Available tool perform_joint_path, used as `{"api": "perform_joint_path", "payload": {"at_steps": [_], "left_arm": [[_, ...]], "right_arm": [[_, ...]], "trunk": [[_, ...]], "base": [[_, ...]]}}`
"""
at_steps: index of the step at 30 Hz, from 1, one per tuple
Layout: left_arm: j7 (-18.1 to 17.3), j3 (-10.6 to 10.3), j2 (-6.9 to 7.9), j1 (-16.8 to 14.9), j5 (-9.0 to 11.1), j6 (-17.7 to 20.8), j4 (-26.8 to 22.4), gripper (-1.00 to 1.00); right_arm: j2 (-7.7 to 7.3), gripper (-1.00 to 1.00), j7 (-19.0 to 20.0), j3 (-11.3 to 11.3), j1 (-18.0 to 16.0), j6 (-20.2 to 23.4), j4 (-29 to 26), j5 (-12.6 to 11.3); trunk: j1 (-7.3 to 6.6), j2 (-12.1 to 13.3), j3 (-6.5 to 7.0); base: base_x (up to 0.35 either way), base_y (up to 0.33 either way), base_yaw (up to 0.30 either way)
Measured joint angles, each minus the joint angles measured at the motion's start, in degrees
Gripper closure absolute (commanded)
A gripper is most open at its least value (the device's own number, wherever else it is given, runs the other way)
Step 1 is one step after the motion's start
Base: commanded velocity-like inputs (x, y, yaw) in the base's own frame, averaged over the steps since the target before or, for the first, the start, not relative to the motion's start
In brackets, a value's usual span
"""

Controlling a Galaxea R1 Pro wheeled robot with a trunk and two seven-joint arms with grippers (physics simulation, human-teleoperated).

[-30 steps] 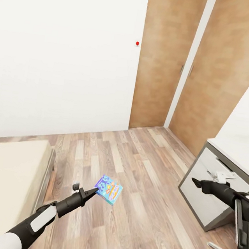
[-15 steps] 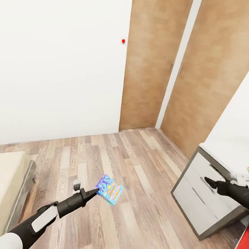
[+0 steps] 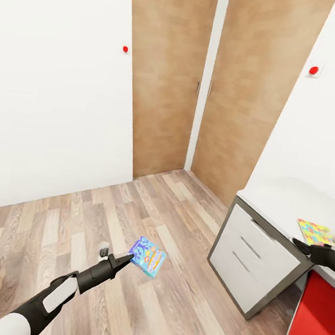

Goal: Put all the toys in the child's room - the three board games (two on the bed and one on the table), the two jigsaw puzzles on the table, and the tennis ball on the table - inside the toy box on the table in the child's room.

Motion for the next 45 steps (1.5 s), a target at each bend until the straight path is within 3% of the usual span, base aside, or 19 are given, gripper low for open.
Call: {"api": "perform_joint_path", "payload": {"at_steps": [9, 12, 16, 18, 20, 31, 45], "left_arm": [[-0.2, 0.2, 0.04, 0.0, 0.2, 0.3, -0.5, 1.00], [-0.1, 0.1, 0.22, 0.0, 0.2, 0.7, -3.5, 1.00], [0.1, 0.0, 0.35, 0.0, 0.1, 0.9, -5.2, 1.00], [1.0, 0.0, 0.39, 0.0, 0.0, 0.9, -5.5, 1.00], [1.3, 0.0, 0.39, 0.0, 0.1, 0.9, -5.6, 1.00], [2.5, 0.0, 0.44, 0.0, 0.0, 0.9, -5.7, 1.00], [4.0, -0.1, 0.46, 0.0, 0.0, 0.9, -5.7, 1.00]], "right_arm": [[-0.79, -1.00, 1.6, -4.1, -0.8, 0.0, 0.0, -0.3], [-0.82, -1.00, 5.2, -4.6, -0.9, 0.0, 0.0, -0.3], [-0.88, -1.00, 18.1, -5.1, -0.7, -0.6, 0.0, -0.3], [-0.85, -1.00, 22.5, -6.0, -0.5, -2.4, 0.0, -0.2], [-0.84, -1.00, 23.7, -6.3, -0.5, -3.2, 0.0, -0.2], [-0.82, -1.00, 24.6, -6.6, -0.4, -4.0, 0.0, -0.1], [-0.39, -1.00, 24.7, -8.6, -0.3, -5.4, 0.1, -0.1]], "trunk": [[0.01, 0.0, 0.00], [-0.65, 1.2, 0.54], [-1.52, 2.8, 1.25], [-1.96, 3.6, 1.61], [-2.40, 4.4, 1.97], [-4.82, 8.8, 3.95], [-7.90, 14.4, 6.46]], "base": [[0.015, -0.007, -0.297], [0.001, -0.001, -0.207], [0.000, 0.000, -0.067], [0.000, 0.000, -0.014], [0.000, 0.000, -0.007], [0.000, 0.000, -0.001], [0.000, 0.000, 0.000]]}}
